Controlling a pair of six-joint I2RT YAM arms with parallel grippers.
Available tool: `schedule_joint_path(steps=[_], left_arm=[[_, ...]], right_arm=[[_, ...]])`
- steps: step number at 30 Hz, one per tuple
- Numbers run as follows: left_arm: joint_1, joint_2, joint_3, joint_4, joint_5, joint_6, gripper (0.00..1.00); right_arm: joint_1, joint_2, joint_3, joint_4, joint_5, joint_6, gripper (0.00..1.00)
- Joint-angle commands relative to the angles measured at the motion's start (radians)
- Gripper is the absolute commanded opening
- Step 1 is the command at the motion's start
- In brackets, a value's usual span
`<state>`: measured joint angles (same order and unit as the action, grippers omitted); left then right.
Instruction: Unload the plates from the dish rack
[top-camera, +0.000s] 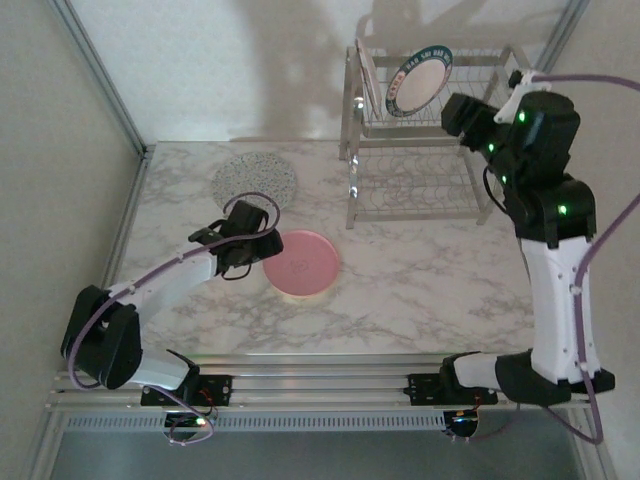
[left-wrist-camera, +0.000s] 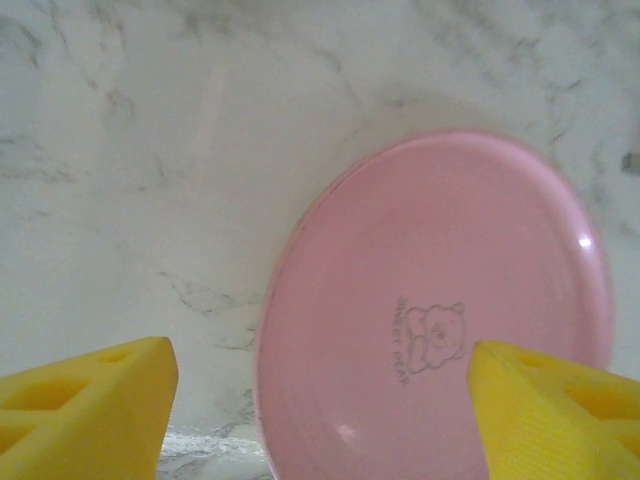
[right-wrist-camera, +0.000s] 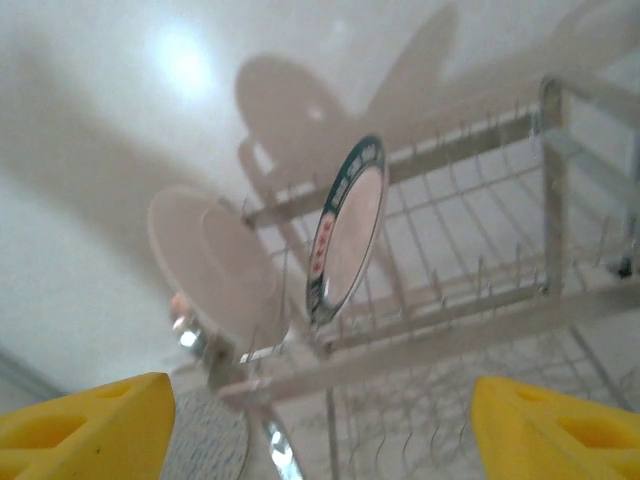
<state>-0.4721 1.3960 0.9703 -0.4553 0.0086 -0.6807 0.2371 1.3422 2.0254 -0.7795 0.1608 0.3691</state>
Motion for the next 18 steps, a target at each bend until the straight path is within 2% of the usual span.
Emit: schedule_joint_path(steps=[1, 7, 14, 18], left_arm=[[-0.009, -0.082, 0.097, -0.046, -0.062, -0.007, 0.78], [-0.008, -0.184, 0.252, 0.058, -0.014, -0.003, 0.83], [-0.008, -0.227, 0.353, 0.261, 0.172, -0.022, 0.81], [-0.008, -0.235, 0.389, 0.301, 0.220, -0.028, 0.81]], right_arm=[[-0.042, 0.097, 0.068, 0.090, 0.027, -0.010, 0.79], [-0.126, 0.271, 0.165, 0.130, -0.058, 0.057, 0.80], [-0.168, 0.424, 0.235, 0.183, -0.177, 0.090, 0.79], [-0.170, 0.496, 0.291, 0.163, -0.196, 0.094, 0.76]])
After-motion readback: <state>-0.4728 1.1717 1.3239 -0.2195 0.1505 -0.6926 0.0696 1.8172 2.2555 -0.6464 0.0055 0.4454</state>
